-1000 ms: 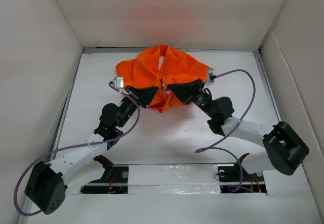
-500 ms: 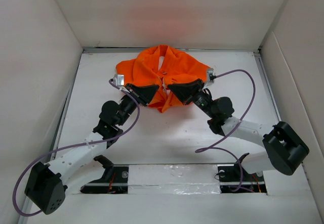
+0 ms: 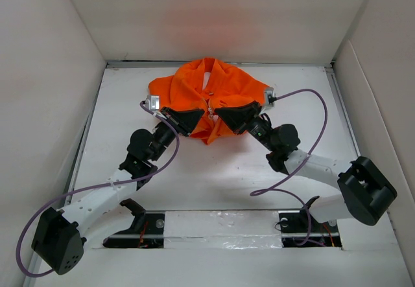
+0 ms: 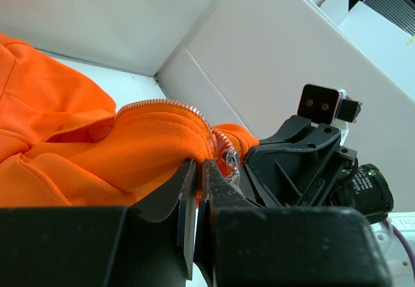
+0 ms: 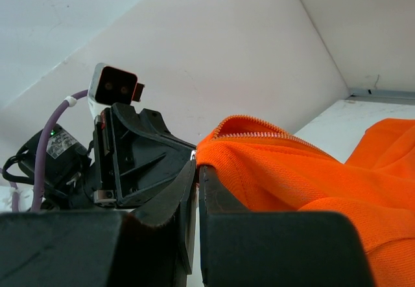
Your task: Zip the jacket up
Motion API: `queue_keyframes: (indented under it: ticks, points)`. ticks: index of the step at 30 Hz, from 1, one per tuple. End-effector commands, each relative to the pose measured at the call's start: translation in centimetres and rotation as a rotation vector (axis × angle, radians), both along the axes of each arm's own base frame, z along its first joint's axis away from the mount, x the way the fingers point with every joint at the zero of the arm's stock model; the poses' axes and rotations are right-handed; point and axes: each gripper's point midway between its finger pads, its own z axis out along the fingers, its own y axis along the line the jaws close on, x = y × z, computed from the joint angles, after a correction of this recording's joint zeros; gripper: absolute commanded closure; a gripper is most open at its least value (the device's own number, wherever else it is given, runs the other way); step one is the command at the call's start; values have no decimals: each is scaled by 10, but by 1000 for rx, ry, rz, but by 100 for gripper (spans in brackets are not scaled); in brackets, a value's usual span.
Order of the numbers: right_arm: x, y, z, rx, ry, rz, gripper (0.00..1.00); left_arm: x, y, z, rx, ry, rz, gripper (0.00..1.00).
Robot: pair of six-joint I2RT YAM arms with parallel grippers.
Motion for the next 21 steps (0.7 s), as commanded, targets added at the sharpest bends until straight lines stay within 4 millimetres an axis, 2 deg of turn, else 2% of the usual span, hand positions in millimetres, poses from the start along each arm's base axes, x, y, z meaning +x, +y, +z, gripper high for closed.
queue_keyframes:
  ticks: [1,21]
  points:
    - [-14,-7,31,49,-105,1,100,-11,2,50,-71,-132,-21,100]
    - [-13,-9,27,32,-106,-19,100,-17,4,55,-87,-144,-31,100]
